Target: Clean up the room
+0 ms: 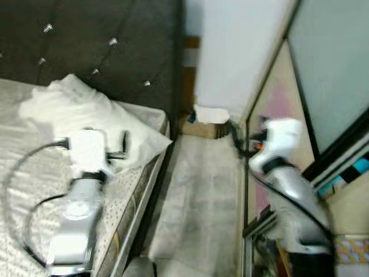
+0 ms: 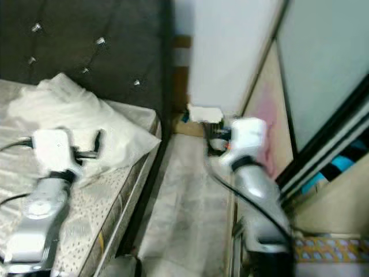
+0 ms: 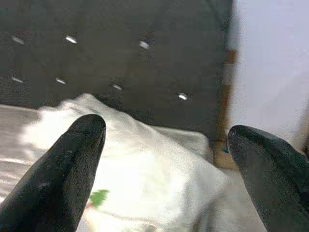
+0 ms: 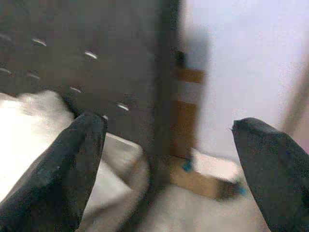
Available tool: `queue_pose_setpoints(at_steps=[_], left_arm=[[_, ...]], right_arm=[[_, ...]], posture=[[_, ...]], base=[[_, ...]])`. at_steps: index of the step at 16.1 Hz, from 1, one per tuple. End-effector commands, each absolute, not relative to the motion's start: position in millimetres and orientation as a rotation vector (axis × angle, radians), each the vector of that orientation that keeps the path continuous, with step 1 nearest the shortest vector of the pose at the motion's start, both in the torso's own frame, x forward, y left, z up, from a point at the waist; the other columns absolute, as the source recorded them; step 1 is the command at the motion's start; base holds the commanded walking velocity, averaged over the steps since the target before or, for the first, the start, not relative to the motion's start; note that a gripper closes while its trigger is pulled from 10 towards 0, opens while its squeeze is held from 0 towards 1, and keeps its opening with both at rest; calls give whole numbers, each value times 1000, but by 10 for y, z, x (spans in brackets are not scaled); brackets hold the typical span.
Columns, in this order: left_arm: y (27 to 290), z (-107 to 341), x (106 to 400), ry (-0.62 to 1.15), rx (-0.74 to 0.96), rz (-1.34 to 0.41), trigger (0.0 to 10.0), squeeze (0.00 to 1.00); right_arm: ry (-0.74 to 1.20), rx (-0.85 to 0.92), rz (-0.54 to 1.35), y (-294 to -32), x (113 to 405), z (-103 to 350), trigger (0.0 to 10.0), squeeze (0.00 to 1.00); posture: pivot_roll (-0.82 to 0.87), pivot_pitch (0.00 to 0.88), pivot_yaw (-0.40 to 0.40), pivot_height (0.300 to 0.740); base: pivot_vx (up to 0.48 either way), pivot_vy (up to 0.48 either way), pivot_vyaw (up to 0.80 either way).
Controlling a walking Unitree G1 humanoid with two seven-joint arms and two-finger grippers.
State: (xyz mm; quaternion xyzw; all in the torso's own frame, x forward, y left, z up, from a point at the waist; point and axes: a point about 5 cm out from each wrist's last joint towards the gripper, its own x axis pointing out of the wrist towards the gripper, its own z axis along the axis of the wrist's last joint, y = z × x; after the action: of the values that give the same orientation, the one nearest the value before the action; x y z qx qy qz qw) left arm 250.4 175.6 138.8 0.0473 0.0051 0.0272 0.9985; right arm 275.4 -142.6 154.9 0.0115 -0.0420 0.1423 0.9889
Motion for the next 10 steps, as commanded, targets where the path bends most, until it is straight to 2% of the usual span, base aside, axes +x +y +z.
queue_pose_setpoints(at_steps=[1, 10], left_arm=[[1698, 1414, 2510, -8, 91, 42, 10000, 0], [1696, 1431, 2540, -17, 104, 59, 10000, 0]], right_arm=[[-94, 7, 264, -1512, 2760, 1563, 10000, 0], [-118, 2, 298, -1445, 2779, 1589, 10000, 0]], posture=[[35, 0, -56, 740], [34, 0, -56, 740]], base=[[0, 0, 800], [0, 0, 800]])
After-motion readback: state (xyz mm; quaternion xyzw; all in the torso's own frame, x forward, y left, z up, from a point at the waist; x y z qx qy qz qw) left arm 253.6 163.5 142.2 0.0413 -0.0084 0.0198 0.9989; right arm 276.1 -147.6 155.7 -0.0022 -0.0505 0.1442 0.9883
